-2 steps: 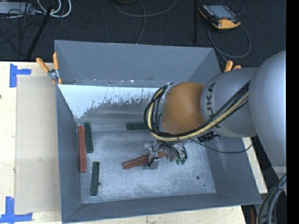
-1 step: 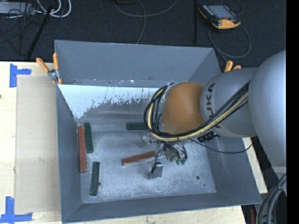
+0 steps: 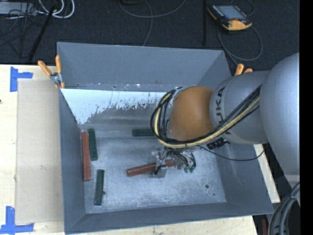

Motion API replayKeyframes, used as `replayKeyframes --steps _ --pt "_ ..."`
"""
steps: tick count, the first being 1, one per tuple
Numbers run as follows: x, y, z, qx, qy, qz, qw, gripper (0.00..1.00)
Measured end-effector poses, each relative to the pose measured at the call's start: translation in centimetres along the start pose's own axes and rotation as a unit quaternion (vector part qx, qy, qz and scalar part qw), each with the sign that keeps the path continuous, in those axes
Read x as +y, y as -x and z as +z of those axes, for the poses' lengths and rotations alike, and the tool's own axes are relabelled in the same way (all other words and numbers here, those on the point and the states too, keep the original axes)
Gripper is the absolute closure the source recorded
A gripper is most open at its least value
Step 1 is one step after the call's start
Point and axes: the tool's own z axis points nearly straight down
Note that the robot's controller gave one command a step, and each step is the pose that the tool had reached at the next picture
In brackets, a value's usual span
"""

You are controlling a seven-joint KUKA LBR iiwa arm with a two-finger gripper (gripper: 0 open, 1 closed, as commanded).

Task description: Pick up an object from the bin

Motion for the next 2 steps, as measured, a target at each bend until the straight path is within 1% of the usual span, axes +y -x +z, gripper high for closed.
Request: replayKeyframes --steps 1,2 --pt "-0.01 -0.01 0.02 0.0002 0.000 0.000 1.0000 0.00" --pt "-0.01 -0.01 0.00 0.0001 0.000 0.000 1.0000 1.00"
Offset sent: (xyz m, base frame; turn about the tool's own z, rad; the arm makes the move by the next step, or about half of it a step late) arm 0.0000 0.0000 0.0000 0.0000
